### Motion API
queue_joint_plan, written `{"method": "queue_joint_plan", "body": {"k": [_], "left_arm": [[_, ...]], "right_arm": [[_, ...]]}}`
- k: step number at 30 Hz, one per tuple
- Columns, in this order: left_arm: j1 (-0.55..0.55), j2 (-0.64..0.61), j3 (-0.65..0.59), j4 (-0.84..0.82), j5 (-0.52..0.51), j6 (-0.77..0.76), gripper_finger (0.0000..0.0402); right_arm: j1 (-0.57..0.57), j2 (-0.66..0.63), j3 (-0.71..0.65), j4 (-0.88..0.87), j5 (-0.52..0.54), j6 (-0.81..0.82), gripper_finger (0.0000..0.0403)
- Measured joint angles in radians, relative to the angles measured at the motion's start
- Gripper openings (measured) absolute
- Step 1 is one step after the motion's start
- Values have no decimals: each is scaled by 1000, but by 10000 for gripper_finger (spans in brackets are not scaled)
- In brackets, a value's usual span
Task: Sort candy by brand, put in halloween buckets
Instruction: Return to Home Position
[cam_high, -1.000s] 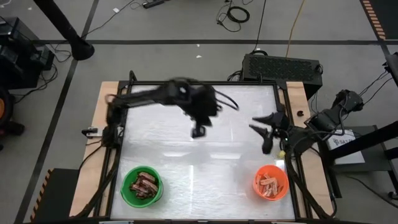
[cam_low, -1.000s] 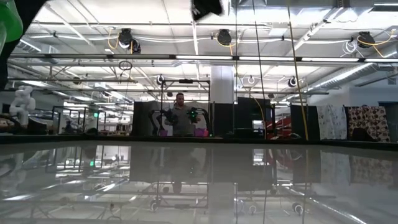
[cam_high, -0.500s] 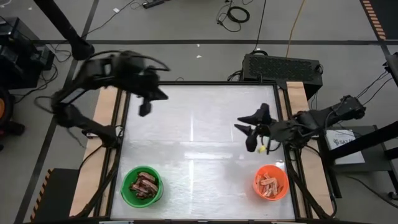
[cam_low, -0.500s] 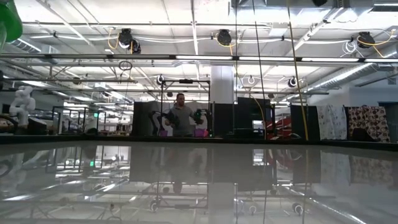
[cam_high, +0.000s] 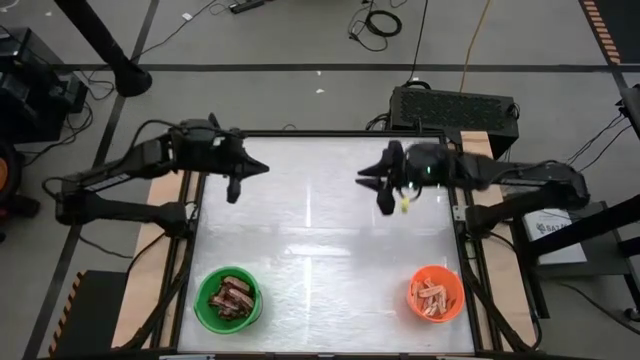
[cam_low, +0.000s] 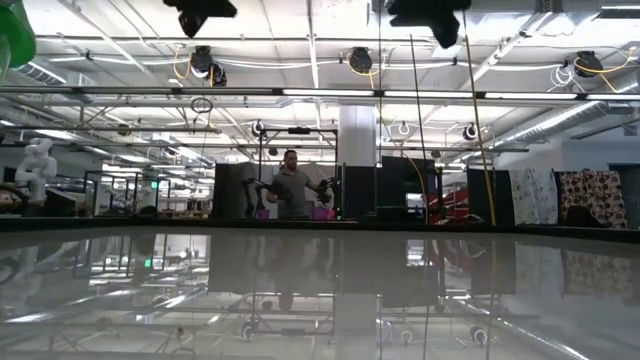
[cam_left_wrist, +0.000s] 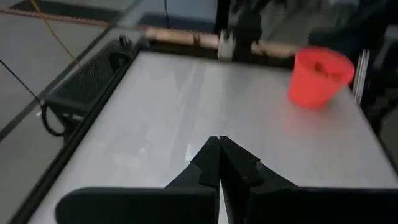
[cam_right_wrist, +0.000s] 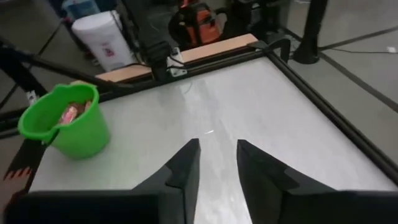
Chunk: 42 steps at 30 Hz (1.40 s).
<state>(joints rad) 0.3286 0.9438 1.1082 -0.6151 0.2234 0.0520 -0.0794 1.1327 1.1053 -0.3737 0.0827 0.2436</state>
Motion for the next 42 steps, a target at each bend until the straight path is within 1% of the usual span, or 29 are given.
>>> {"method": "queue_joint_plan", "body": {"k": [3,5,9,12,15,17,21,24,26,27,29,32,36,39,42], "left_arm": [[4,-28,-72,148,1,-67,5],[27,-48,-101,224,-1,-68,5],[116,-58,-108,279,-103,-37,5],[207,-57,-108,297,-101,-24,5],[288,-56,-108,305,-57,-58,5],[331,-56,-108,316,-10,-73,5],[376,-56,-109,318,103,-96,5],[380,-72,-151,322,162,-146,5],[380,-109,-204,327,169,-192,4],[378,-133,-235,337,170,-221,4],[371,-200,-297,369,169,-267,4],[362,-335,-385,377,156,-304,4],[362,-525,-512,411,86,-378,4],[362,-615,-638,526,71,-470,4],[362,-646,-770,688,80,-577,4]], "right_arm": [[-131,-21,0,-22,-161,-86,78],[-216,-34,0,-50,-250,-141,55],[-395,-57,0,-122,-382,-255,9],[-519,-61,0,-176,-477,-299,6],[-618,-61,0,-198,-569,-346,2],[-667,-61,0,-188,-607,-379,1],[-726,-61,0,-170,-618,-390,1],[-740,-61,0,-196,-706,-367,1],[-737,-75,-14,-205,-775,-343,0],[-734,-91,-31,-205,-789,-327,0],[-720,-143,-84,-185,-771,-275,0],[-702,-269,-214,-107,-679,-187,0],[-686,-466,-434,127,-599,-6,0],[-662,-573,-600,334,-549,126,0],[-627,-630,-745,470,-470,224,0]]}}
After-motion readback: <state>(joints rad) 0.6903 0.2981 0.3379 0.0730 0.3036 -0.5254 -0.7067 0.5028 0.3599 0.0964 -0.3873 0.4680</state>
